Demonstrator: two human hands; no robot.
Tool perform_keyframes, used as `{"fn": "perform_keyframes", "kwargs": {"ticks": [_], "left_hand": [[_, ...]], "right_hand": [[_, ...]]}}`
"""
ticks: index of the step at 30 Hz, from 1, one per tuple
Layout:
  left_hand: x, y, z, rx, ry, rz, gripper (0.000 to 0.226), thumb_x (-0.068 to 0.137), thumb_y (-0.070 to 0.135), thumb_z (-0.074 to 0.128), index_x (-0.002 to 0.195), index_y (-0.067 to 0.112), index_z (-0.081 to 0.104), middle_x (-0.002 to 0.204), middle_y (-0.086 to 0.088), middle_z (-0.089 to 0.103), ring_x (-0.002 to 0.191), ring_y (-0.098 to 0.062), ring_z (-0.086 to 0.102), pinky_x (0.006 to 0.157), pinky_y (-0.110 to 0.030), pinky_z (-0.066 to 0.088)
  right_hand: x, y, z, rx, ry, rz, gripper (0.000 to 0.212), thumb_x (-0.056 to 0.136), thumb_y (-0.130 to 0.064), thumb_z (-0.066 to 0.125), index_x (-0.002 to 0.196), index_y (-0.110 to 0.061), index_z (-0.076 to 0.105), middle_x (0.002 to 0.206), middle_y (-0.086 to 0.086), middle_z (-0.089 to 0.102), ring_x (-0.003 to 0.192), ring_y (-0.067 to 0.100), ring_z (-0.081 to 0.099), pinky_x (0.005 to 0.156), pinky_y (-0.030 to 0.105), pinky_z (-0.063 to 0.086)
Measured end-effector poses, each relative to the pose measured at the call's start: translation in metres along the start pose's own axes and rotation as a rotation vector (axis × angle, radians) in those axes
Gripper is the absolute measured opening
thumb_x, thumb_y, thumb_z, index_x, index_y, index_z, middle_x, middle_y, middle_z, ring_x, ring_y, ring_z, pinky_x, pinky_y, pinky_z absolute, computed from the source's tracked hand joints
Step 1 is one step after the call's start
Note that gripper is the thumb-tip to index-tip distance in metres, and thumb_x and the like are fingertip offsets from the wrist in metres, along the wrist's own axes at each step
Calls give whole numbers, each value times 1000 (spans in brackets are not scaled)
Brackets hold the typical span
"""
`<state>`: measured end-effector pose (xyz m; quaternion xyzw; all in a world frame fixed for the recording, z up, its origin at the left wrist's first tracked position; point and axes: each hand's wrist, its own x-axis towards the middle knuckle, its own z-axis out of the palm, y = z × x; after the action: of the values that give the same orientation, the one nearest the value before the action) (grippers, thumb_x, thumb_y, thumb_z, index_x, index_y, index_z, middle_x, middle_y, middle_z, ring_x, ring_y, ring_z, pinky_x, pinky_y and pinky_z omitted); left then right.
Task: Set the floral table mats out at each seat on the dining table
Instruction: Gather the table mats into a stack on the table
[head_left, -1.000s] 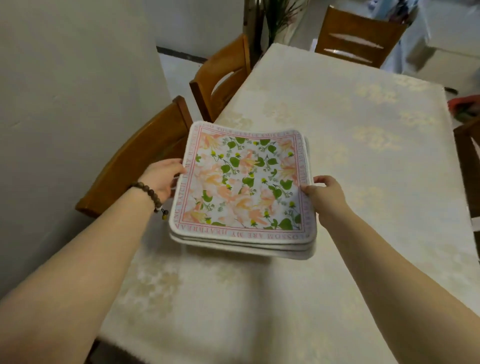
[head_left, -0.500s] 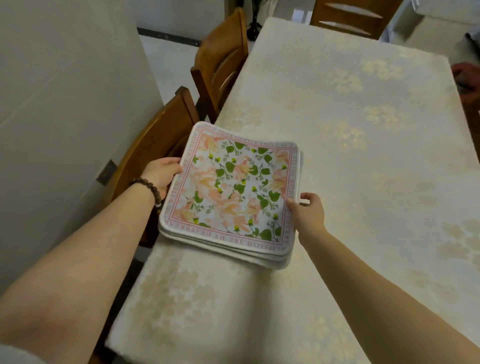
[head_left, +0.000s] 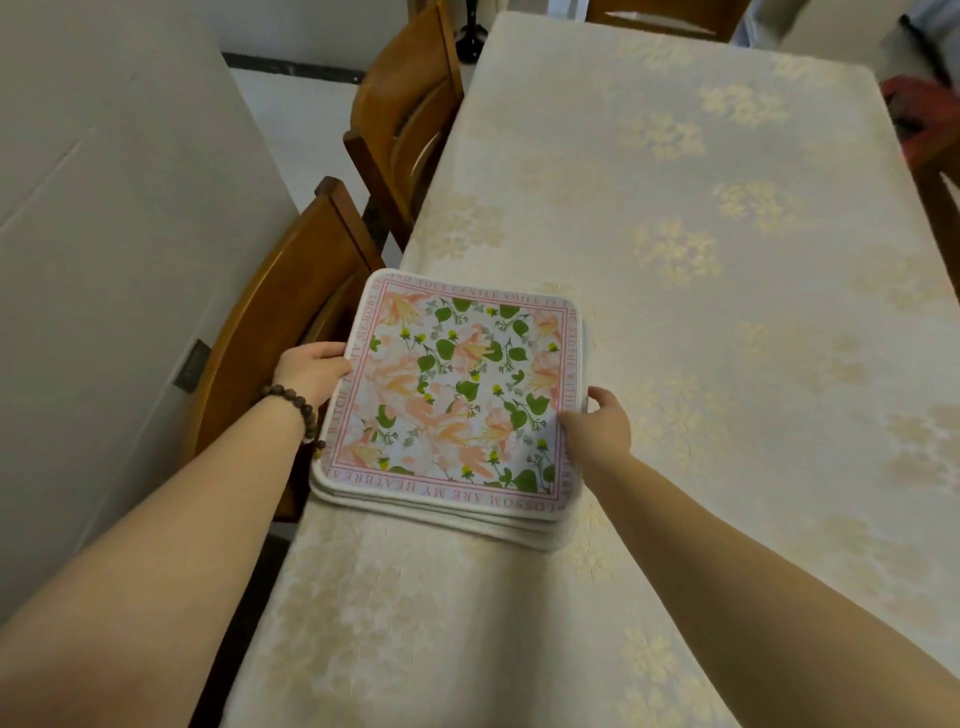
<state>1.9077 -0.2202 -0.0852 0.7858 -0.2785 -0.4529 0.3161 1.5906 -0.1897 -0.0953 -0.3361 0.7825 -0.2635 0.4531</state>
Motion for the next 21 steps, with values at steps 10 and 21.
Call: {"fn": "perform_keyframes", "kwargs": {"ticks": [10, 21], "left_hand": [[-12, 11, -4, -131, -26, -49, 13, 82, 10, 66, 88, 21, 73, 63, 6, 73, 57, -9, 70, 45, -23, 50], [-45, 41, 3, -135, -27, 41, 13, 84, 8, 63, 86, 18, 71, 77, -5, 75, 70, -20, 73, 63, -35, 57]], "right_hand": [[3, -18, -5, 33, 3, -15, 36, 82, -8, 65, 107, -17, 41, 100, 11, 63, 81, 28, 67, 64, 40, 58], [-3, -32, -62, 218, -35, -67, 36, 78, -8, 74, 103, -15, 49, 89, 6, 64, 76, 24, 69, 61, 38, 57]]}}
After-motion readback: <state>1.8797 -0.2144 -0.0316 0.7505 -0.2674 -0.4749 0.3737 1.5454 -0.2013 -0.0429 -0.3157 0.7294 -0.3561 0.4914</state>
